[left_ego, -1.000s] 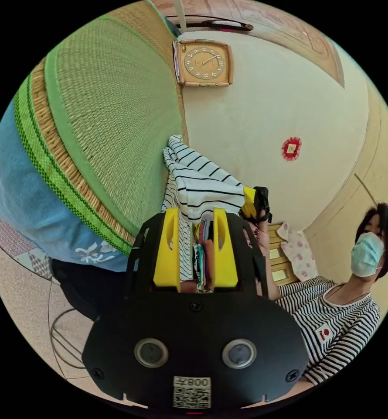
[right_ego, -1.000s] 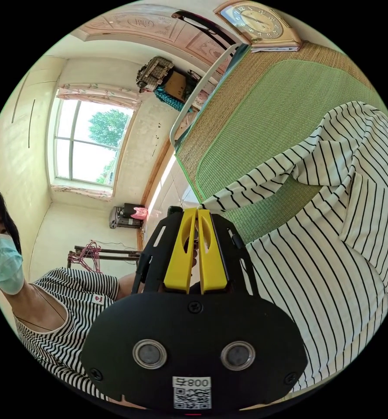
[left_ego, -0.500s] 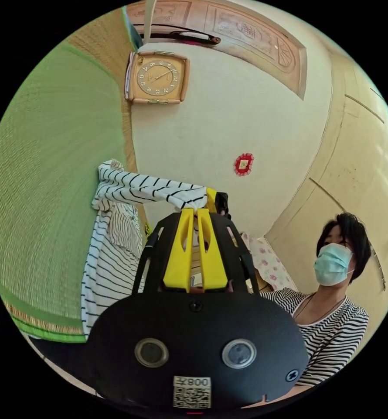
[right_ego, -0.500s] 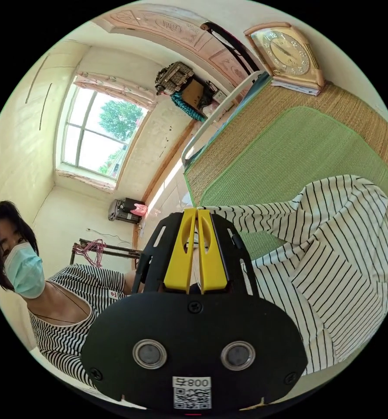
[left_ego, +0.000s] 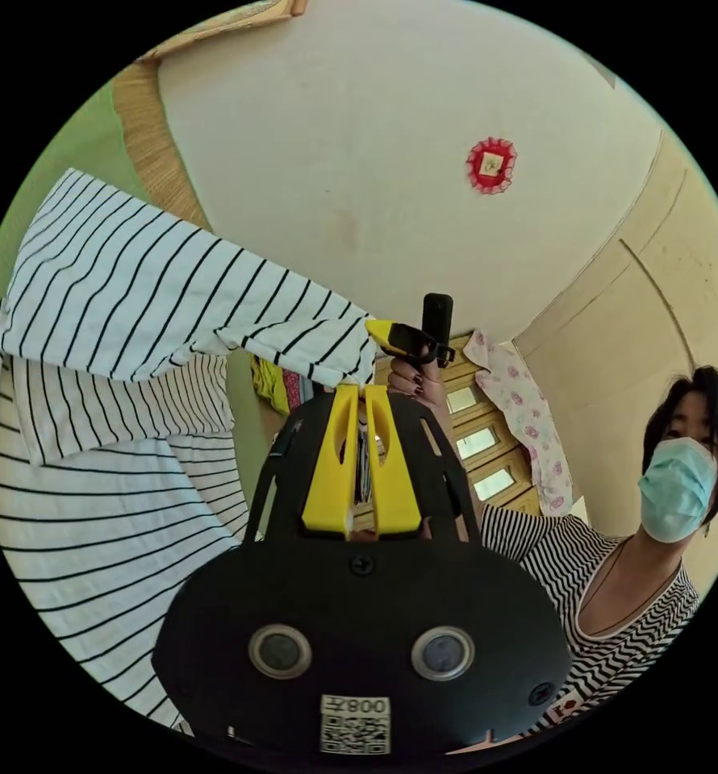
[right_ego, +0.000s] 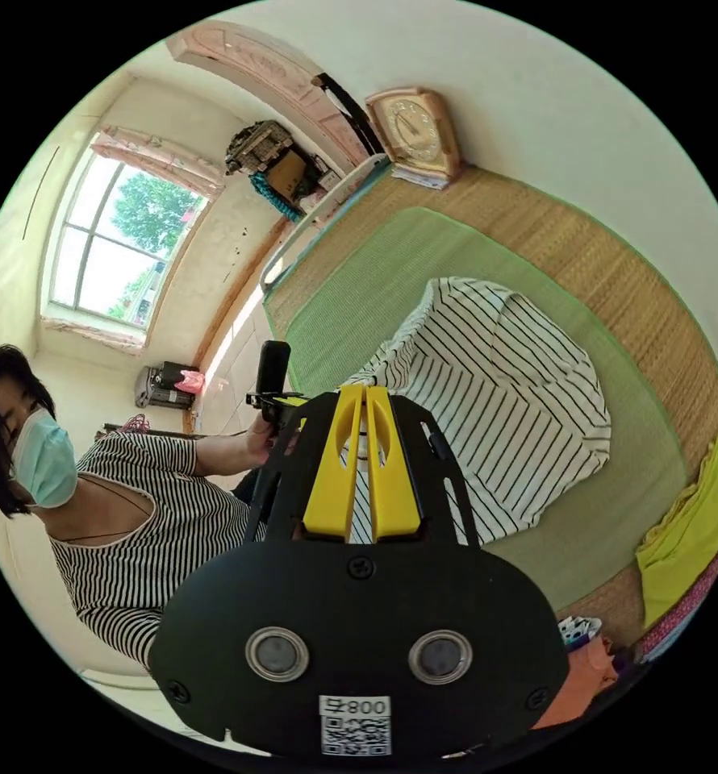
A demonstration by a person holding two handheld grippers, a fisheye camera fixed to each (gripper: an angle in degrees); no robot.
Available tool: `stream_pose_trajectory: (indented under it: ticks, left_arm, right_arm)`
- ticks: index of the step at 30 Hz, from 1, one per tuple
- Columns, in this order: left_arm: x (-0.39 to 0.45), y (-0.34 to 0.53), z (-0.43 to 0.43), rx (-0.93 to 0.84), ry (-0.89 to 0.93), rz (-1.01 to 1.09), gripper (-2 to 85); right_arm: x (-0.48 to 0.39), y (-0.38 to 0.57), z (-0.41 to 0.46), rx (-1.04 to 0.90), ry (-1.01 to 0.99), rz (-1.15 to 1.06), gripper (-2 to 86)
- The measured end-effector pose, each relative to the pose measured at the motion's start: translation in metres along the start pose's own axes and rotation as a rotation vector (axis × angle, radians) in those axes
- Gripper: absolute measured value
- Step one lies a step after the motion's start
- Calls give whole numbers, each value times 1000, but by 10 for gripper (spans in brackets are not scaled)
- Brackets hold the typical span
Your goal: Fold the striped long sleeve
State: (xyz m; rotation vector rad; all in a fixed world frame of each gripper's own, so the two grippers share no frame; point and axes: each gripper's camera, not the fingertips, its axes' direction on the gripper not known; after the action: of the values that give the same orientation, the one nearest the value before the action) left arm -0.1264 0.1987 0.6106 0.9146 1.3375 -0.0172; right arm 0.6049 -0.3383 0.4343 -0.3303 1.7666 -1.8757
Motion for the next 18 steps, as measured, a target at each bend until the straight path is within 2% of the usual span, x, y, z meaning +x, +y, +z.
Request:
stream_pose_trajectory:
  ticks: [4,7,12,18]
  left_arm:
    - [-52,10,65,-103,-50,-142,12]
    - [-80,13,109,-172,-139,-191,12]
    - [-114,8,176,-252,-260,-226,12]
    - [-139,1,238,-284,-306,-250,15]
  right_arm:
    - [110,76,13,-43,-100,227,3]
    - [162,120,18,-29,-173,308,3]
    - [211,162,12,-17,-205,344,3]
    - [249,189,-8,-32,-200,340,3]
